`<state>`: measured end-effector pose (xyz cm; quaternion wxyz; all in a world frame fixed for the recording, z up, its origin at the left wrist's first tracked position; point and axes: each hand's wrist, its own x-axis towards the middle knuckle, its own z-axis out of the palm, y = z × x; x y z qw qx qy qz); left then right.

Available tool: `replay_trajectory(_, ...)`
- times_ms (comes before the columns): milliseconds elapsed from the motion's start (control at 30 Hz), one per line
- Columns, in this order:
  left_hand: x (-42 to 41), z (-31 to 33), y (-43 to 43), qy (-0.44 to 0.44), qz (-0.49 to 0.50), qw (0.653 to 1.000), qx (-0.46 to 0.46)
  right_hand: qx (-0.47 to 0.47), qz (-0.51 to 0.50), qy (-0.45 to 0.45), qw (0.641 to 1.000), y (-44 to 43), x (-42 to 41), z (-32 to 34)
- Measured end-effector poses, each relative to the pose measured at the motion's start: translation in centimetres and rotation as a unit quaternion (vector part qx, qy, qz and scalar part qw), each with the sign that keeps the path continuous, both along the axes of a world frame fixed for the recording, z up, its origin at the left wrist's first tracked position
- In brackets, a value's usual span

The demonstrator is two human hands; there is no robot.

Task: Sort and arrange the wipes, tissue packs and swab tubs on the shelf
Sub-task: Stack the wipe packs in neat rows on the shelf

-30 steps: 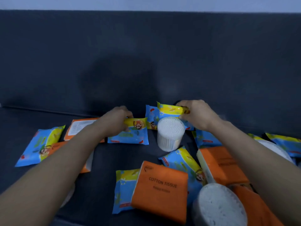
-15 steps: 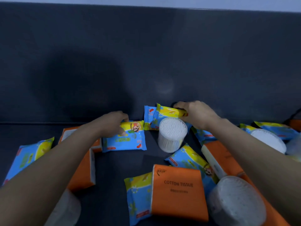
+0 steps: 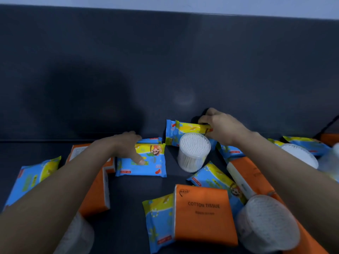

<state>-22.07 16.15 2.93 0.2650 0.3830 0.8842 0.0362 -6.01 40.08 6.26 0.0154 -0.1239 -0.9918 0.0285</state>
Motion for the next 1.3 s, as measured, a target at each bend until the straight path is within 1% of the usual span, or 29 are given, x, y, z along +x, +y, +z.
replay_trajectory(67,0.3,-0.1,0.3,-0.01,-0.003,1.0,0.021,0.028,-0.004,-0.015,0.999,0.3,0.3,0.3)
replay_trajectory(133,0.7,-0.2,0.9,0.003,-0.017,0.999,0.038,0.05,-0.024,-0.028,0.998,0.6,0.5,0.7)
replay_trajectory(233,1.3,-0.6,2.2,0.023,-0.032,0.995,0.092,0.072,-0.048,-0.028,0.996,0.5,0.8,0.8)
replay_trajectory(333,1.5,-0.7,2.7,0.025,-0.02,0.992,0.123,0.083,-0.058,-0.026,0.995,0.1,0.9,0.6)
replay_trajectory(467,1.9,-0.5,2.7,0.041,-0.028,0.992,0.115,0.078,-0.067,-0.026,0.994,0.1,1.1,0.6)
replay_trajectory(600,2.1,-0.3,2.0,0.009,-0.006,0.995,0.101,0.077,-0.071,-0.024,0.994,-0.2,1.7,0.4)
replay_trajectory(667,2.1,-0.1,1.8,0.024,-0.001,0.995,0.099,0.097,-0.069,-0.014,0.993,-0.4,1.9,0.4)
replay_trajectory(733,2.3,0.0,1.8,0.063,-0.002,0.992,0.109,0.112,-0.061,0.003,0.992,-0.7,2.2,0.7)
replay_trajectory(800,2.8,0.4,1.8,0.104,-0.016,0.985,0.14,0.106,-0.051,0.02,0.993,-1.2,2.7,1.2)
replay_trajectory(867,3.8,1.0,1.6,0.127,-0.035,0.971,0.199,0.08,-0.047,0.026,0.995,-1.8,3.4,1.8)
replay_trajectory(967,5.6,1.9,1.5,0.137,-0.068,0.945,0.288,0.045,-0.059,0.02,0.997,-2.8,4.7,2.1)
replay_trajectory(1033,6.8,2.3,1.3,0.126,-0.085,0.936,0.316,0.026,-0.06,-0.009,0.998,-3.2,5.7,2.0)
replay_trajectory(1100,7.6,2.4,1.1,0.109,-0.105,0.939,0.309,-0.005,-0.065,-0.052,0.997,-3.9,6.6,2.0)
replay_trajectory(1200,8.6,2.2,0.5,0.073,-0.125,0.96,0.24,-0.008,-0.048,-0.125,0.991,-4.6,7.3,1.1)
replay_trajectory(1300,9.5,2.0,0.0,0.044,-0.119,0.976,0.178,-0.015,-0.043,-0.176,0.983,-4.6,7.5,-0.1)
